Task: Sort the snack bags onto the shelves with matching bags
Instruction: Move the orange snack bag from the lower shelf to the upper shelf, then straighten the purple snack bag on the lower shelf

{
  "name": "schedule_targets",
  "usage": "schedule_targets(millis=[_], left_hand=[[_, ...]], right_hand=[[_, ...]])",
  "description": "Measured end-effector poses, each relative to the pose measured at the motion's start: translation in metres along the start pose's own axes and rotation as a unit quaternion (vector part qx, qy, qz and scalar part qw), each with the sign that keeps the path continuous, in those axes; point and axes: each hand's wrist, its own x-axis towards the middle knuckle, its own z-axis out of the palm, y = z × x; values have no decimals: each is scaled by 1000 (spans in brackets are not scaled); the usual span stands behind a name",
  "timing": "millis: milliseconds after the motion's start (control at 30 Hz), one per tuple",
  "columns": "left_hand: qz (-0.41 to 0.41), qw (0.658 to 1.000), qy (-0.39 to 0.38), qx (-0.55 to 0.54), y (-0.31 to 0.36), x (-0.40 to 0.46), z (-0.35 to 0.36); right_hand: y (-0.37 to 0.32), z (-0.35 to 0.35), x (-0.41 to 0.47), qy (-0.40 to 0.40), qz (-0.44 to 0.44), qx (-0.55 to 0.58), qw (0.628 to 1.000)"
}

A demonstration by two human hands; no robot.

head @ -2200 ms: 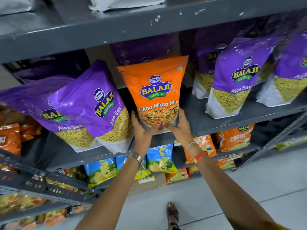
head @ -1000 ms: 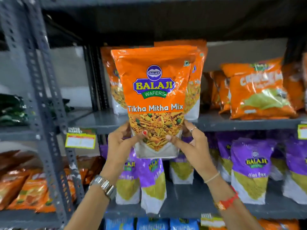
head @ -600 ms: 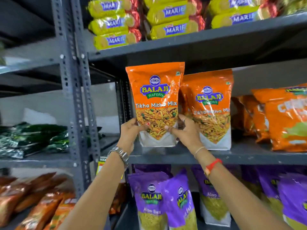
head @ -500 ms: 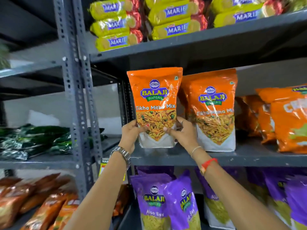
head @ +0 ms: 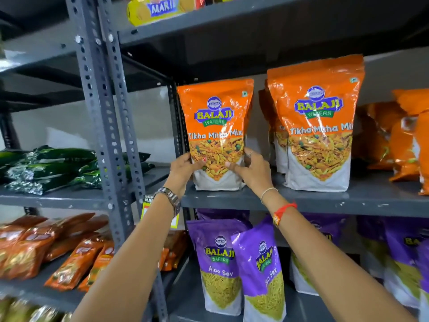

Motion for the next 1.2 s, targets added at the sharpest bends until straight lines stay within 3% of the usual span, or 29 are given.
schedule_targets(millis=[167,333,467,633,733,900,1033,1200], left_hand=[[44,997,33,50,-4,-1,4],[208,964,153,62,-14,-49,22],[258,948,188,11,-59,-102,43],[164,966,202,-6,-151,-154,71],[35,976,208,-51,-196,-183,88],[-208,955,167,-134,-250,-200,104],[-251,960,62,-108,-271,-201,112],[-242,966,45,-83,-274,-203,120]], right_hand=[[-11,-3,-11,-9,-7,-18,1000],[-20,-21,-70,120,-74,83,987],[19,-29,-130,140,-61,148,977],[119,-23,-182,86,75,72,991],[177,-21,-201,28,186,49,981],[228,-12,-203,-56,344,113,930],[242,-9,-198,-151,351,76,921],[252,-5,-197,-174,341,95,919]])
